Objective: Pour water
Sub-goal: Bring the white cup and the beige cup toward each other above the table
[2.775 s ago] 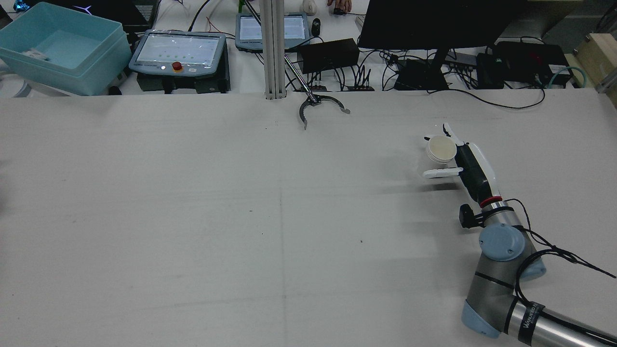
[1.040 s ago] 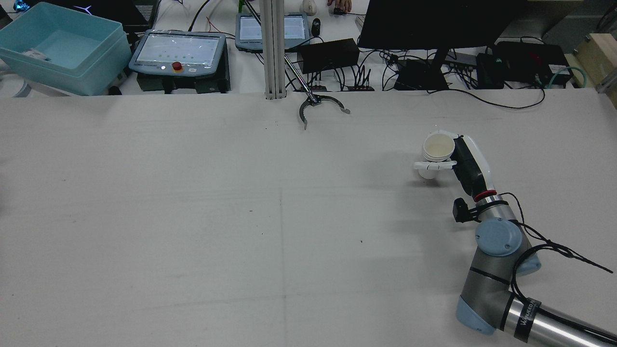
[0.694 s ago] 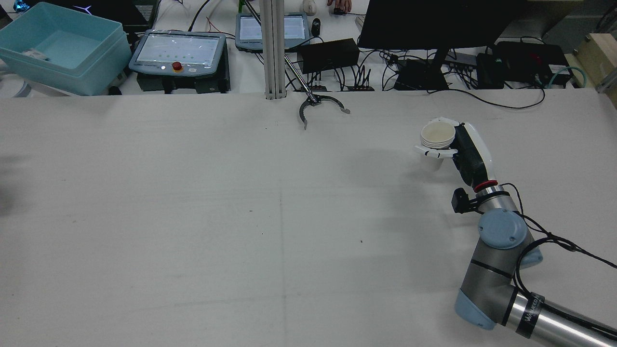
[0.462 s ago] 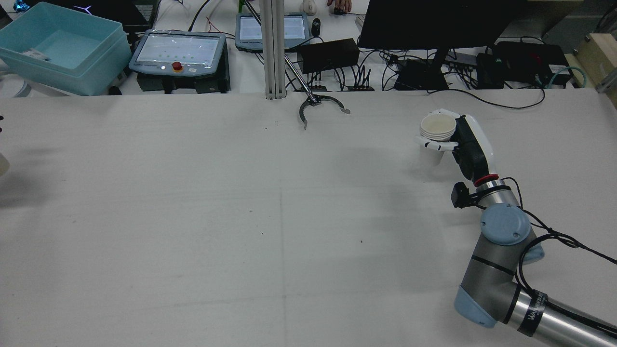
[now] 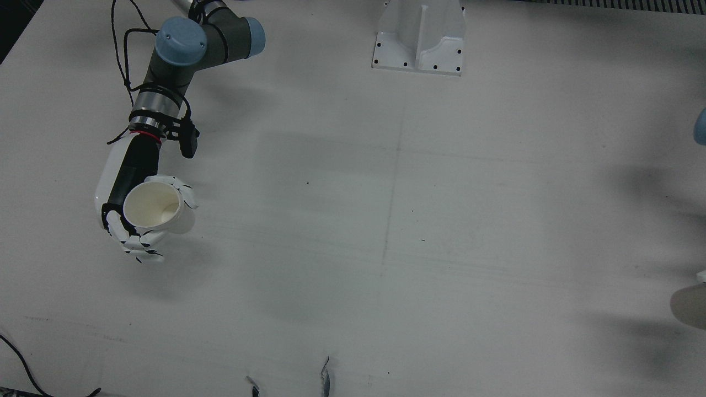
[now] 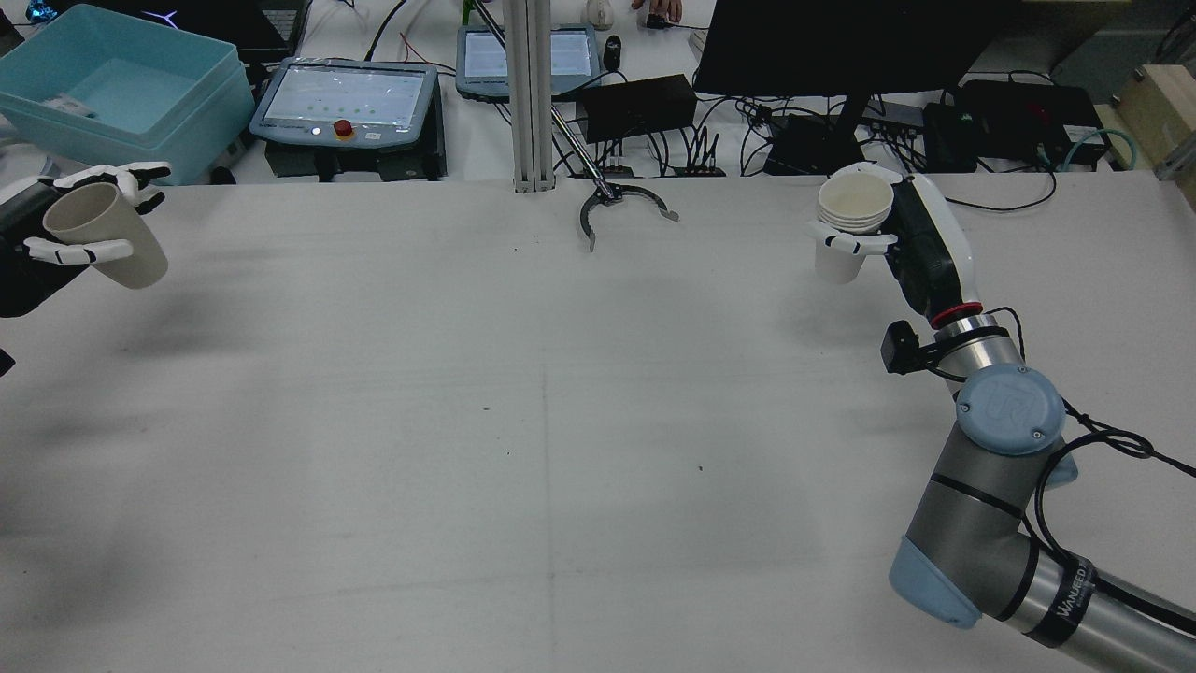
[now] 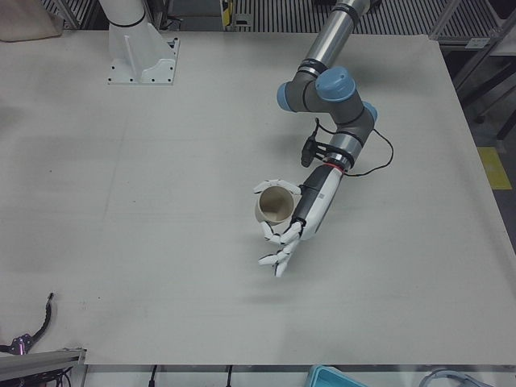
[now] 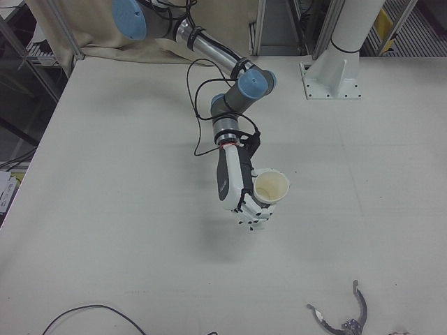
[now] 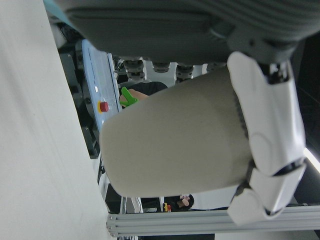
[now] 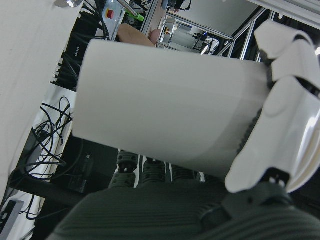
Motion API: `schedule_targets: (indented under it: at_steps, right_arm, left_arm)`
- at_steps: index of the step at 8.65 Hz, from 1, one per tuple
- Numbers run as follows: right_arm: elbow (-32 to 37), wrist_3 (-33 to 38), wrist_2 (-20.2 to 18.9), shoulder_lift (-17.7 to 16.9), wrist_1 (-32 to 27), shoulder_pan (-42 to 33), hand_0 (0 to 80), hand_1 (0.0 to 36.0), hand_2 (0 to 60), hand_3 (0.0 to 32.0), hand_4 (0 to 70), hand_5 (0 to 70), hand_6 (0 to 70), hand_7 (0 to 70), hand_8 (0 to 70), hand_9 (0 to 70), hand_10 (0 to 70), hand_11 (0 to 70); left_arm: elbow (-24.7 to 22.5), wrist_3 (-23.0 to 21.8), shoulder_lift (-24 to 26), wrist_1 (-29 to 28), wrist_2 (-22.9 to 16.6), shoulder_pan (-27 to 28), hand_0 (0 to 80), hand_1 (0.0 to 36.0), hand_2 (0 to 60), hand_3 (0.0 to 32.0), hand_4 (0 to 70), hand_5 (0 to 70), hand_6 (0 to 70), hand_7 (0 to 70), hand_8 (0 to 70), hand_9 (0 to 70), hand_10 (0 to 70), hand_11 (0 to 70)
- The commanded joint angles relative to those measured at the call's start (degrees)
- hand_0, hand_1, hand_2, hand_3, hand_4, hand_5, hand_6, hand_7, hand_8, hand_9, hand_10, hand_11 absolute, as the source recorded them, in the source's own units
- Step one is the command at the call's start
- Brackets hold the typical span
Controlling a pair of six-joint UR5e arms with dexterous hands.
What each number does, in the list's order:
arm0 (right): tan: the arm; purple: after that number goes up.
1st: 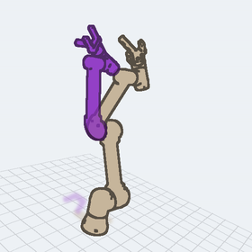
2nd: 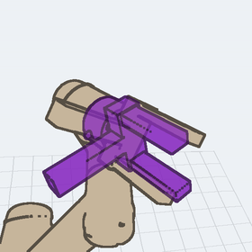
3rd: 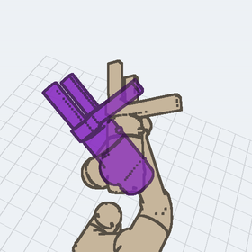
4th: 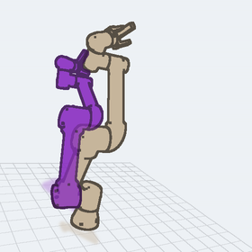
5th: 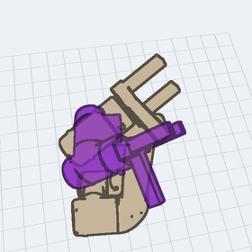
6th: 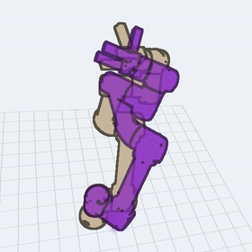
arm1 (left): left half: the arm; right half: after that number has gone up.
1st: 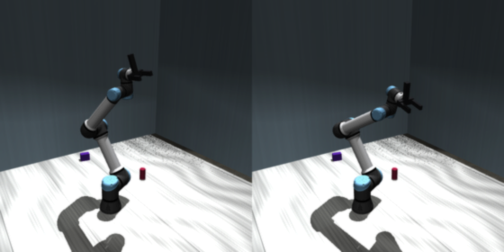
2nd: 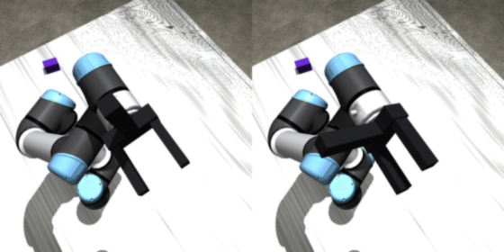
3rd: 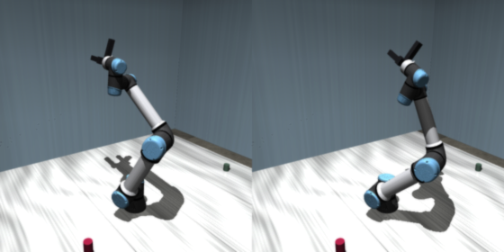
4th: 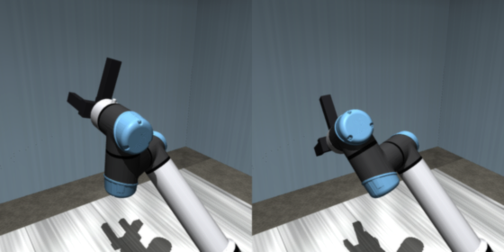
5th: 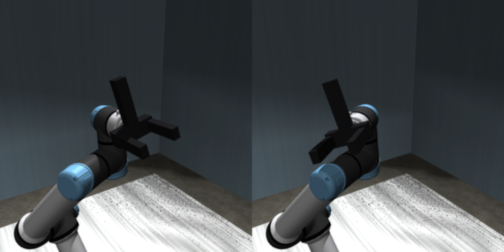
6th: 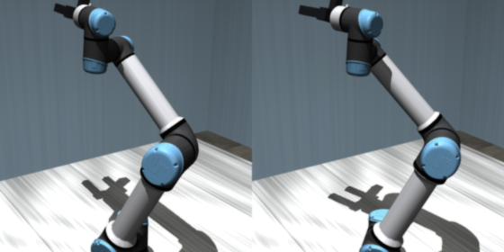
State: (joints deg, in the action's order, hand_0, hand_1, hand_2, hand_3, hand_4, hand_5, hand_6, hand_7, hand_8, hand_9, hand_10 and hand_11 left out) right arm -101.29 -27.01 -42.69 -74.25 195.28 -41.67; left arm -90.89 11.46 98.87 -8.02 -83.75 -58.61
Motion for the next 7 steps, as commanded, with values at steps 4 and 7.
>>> schedule_targets:
  at_steps: [4, 7]
  right_arm:
    - [-12.6, -12.7, -10.1, -0.3, 4.1, -11.0, 52.1, 30.5, 60.0, 0.0, 21.1, 70.0, 47.0, 53.1, 42.3, 55.9, 23.0, 35.7]
    - [-15.6, -13.1, -10.7, -2.2, 7.0, -12.7, 52.7, 31.0, 60.0, 0.0, 18.9, 70.0, 42.4, 47.7, 38.6, 51.3, 20.1, 31.7]
  left_arm:
    - [-4.9, 10.0, 23.0, 20.5, -2.6, 13.6, 48.8, 36.0, 60.0, 0.0, 26.2, 70.0, 2.3, 26.5, 0.0, 3.9, 3.9, 8.5]
    - [-5.2, 11.2, 30.1, 30.8, -2.0, 16.4, 47.7, 36.0, 60.0, 0.0, 26.9, 70.0, 2.8, 27.4, 0.0, 4.0, 4.5, 9.2]
